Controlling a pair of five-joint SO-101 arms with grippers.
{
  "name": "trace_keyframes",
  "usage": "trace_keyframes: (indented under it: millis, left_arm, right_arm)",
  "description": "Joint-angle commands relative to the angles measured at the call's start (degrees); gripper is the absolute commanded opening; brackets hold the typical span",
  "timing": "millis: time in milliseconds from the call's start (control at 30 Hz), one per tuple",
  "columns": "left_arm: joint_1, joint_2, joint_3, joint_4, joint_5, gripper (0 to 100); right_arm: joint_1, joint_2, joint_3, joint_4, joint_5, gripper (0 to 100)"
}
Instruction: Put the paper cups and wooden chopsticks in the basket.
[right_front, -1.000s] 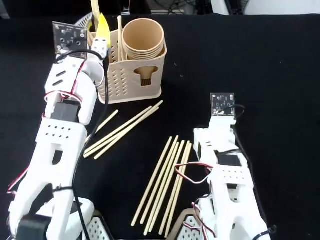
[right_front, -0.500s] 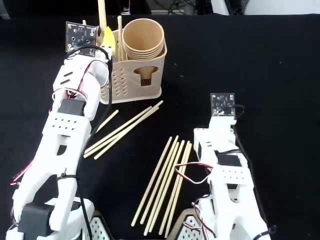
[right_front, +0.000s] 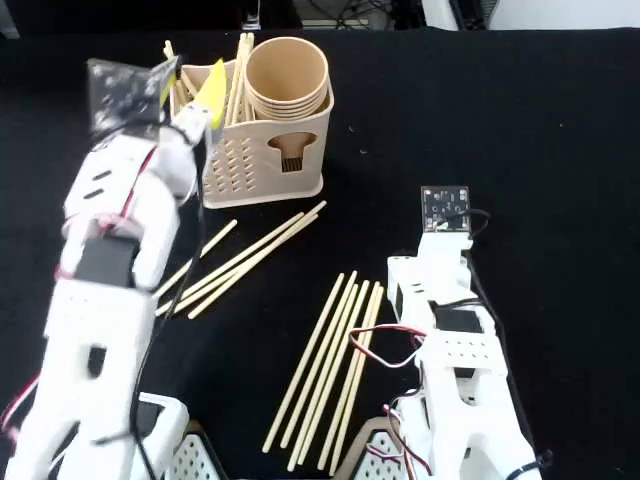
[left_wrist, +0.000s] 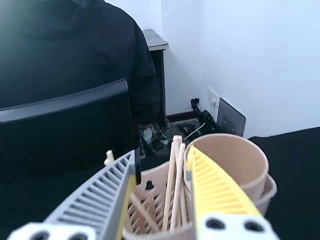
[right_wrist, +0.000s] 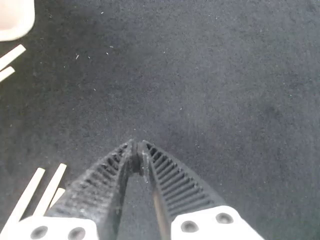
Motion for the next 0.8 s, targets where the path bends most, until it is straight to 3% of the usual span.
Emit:
trace_keyframes:
  millis: [0, 233, 333, 467, 600, 667, 767]
  left_arm:
    - [-2.86, -11.87, 1.98, 12.66, -0.09, 18]
    - [-13.41, -32.88, 21.05, 24.26, -0.09, 18]
    - [-16.75, -38.68, 30.37, 28.57, -3.60, 18]
    - [-16.75, -38.77, 39.78, 31.47, -7.47, 18]
    - [-15.08, -38.15, 46.20, 31.30, -7.30, 18]
    - [-12.26, -38.24, 48.48, 31.30, -7.30, 18]
    - [-8.22, -38.77, 51.03, 31.21, -7.30, 18]
  right_arm:
    - [0.26, -0.92, -0.40, -0.79, 0.70, 2.1]
    - [0.35, -1.10, -1.80, 0.26, 0.70, 2.1]
    - [0.26, -1.10, -8.13, 10.90, 0.70, 2.2]
    - [-1.49, -0.66, -20.44, 28.84, 0.70, 4.7]
    - [-5.71, -0.66, -28.26, 43.16, 0.70, 19.2]
    - [-9.32, -0.66, -28.44, 46.95, 0.70, 23.0]
    - [-14.68, -0.66, -26.33, 48.00, 0.09, 20.4]
